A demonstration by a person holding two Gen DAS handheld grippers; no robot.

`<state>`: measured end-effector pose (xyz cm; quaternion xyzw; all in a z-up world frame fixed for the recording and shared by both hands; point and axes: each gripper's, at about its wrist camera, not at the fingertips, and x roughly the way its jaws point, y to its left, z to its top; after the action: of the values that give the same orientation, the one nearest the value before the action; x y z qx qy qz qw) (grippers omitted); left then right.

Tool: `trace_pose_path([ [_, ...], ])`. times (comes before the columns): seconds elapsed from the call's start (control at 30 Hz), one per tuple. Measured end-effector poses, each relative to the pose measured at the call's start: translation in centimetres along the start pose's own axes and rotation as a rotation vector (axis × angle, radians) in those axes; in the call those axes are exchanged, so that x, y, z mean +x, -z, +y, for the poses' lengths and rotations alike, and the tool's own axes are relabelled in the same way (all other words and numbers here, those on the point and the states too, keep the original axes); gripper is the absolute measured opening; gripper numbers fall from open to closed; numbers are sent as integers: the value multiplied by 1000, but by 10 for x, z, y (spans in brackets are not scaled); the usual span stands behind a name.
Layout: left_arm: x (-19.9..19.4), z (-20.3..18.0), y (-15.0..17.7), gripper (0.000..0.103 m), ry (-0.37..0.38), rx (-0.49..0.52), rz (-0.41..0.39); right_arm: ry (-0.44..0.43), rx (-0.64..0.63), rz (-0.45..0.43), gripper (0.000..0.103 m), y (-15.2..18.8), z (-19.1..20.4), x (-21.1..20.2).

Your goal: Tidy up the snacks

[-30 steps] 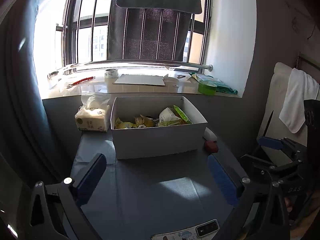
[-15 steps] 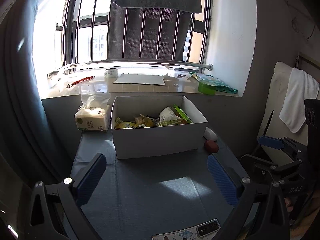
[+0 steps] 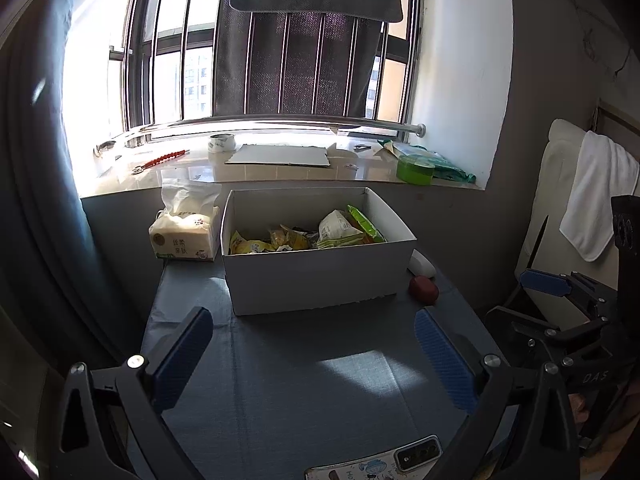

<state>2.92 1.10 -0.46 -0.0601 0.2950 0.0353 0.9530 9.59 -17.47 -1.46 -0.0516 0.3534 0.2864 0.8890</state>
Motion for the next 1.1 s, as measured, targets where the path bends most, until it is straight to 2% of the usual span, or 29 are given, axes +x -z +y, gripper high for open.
trace_pose_path([
  [1.1, 2, -1, 0, 103, 12, 8, 6, -15, 11, 6, 103, 2, -3, 0],
])
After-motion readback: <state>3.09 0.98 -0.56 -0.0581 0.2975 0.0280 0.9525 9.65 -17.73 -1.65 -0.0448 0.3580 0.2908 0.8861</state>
